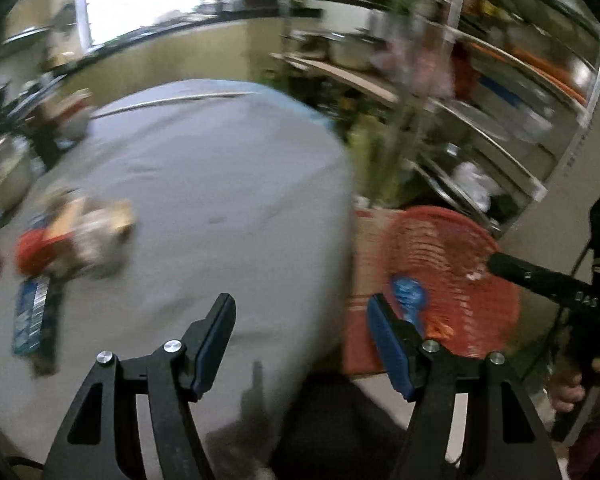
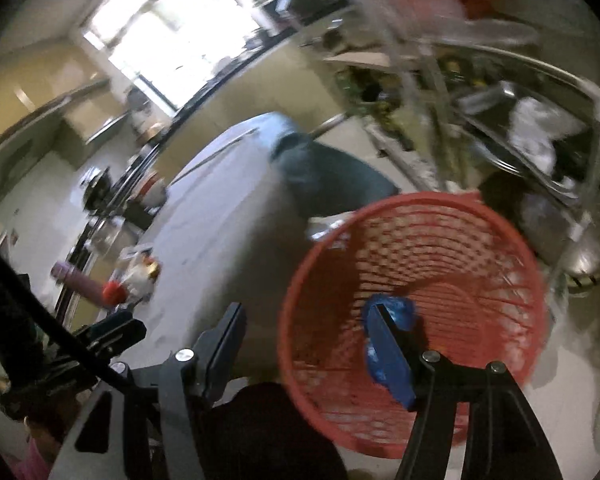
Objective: Collect trash
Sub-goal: 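Carry both items to the red basket and open both tools to drop them, then grasp the blue toothpaste box with the left tool while the right tool approaches the clear tray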
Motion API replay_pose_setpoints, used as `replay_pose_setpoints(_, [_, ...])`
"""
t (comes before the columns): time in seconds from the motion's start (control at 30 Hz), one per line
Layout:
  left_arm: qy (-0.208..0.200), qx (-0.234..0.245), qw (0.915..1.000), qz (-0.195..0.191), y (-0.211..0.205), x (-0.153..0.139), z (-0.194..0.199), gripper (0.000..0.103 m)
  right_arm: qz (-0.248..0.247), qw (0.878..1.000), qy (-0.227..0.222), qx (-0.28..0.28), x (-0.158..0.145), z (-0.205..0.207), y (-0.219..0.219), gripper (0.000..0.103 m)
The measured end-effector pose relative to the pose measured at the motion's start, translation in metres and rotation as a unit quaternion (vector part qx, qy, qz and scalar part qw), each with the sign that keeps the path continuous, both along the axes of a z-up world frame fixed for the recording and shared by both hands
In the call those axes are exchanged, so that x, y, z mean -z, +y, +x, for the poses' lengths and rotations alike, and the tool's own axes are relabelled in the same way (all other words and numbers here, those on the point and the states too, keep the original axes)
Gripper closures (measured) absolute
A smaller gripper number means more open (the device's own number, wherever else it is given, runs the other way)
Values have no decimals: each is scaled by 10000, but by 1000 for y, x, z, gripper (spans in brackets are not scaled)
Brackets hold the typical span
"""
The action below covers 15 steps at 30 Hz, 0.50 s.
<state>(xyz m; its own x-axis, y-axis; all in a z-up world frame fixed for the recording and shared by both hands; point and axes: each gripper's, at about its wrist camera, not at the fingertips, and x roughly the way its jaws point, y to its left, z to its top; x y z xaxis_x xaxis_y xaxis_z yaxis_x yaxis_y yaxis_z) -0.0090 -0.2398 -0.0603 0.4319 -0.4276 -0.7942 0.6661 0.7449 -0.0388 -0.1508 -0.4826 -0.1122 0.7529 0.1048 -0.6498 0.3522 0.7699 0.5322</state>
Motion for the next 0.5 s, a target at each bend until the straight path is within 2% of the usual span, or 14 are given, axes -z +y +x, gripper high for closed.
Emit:
replay_pose_setpoints(0.1, [-286,-524,9982,31,46,-8,12,31,-39,9991,-56,-411,-9,28,29,36])
replay_pose_setpoints(0.27, [-698,-1520,9858,128,124,-16,37,27,-112,9945,-133,-1036,-21,75,76,36])
replay_pose_setpoints(0.4, [-709,-2173,9735,93,171,-14,65,24,-158,9888,-125,-1482,-28,115,117,36])
replay_pose_setpoints(0.5, [-513,-2501,9669,-17,196,-7,81,23,-171,9837,-162,-1784,-34,145,144,36])
